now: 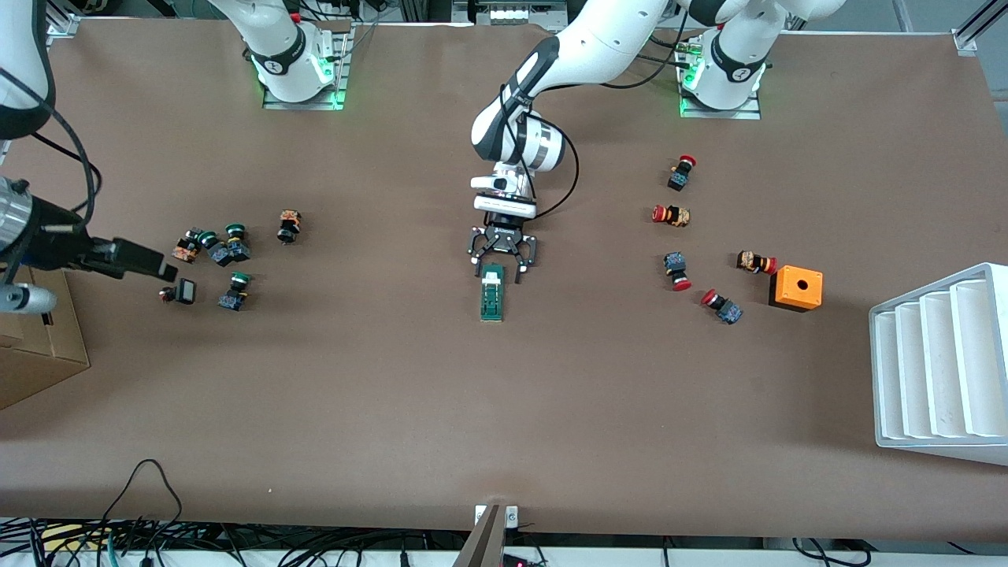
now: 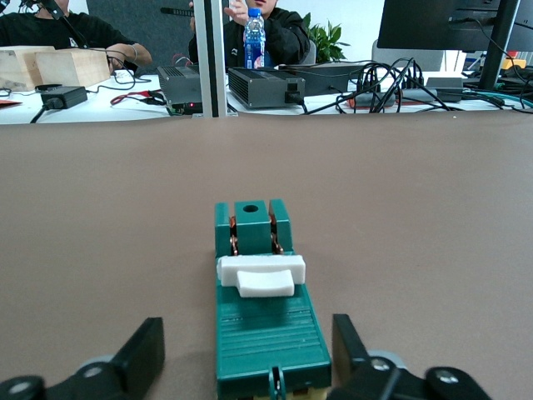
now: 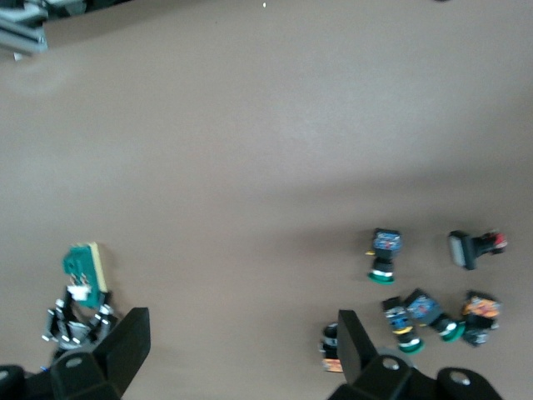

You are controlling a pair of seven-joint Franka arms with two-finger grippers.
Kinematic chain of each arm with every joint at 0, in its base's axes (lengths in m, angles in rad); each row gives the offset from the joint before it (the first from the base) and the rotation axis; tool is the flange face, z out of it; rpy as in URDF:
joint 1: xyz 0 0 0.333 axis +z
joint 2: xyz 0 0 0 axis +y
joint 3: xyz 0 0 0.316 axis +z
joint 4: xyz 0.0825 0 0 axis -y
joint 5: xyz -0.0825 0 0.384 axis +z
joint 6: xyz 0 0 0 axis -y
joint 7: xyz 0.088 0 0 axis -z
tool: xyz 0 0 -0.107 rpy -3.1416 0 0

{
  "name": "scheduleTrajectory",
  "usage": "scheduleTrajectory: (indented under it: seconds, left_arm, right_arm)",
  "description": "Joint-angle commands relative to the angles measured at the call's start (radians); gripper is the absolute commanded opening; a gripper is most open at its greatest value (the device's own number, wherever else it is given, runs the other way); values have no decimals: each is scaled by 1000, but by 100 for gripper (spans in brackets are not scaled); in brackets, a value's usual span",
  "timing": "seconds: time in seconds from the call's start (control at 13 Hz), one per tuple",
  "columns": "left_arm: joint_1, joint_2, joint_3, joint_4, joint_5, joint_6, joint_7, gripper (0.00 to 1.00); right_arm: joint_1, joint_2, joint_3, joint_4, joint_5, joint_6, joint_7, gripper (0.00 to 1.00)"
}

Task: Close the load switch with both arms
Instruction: 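Reach the right gripper toward the white lever on the switch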

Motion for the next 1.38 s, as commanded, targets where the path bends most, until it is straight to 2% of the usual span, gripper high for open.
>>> scheduleTrajectory:
  seconds: [0.0,0.15,0.62,1.0,1.31]
  left_arm:
    - [-8,13,7,21,28,-11,-27,84]
    - [-9,13,7,21,28,-11,-27,81]
    - [-11,15,7,21,34,-13,-27,73]
    - [-12,15,7,21,34,-14,-27,62]
    - [-12,19,7,21,51,-22,-41,61]
  right_arm:
    - [23,80,11,105,39,-9,180,99]
    - [58,105,11,118,40,21,284,99]
    - [179,188,11,118,60,250,637,99]
    - [241,247,11,153,60,374,863,99]
    - [297,303,9,188,59,463,1061,99]
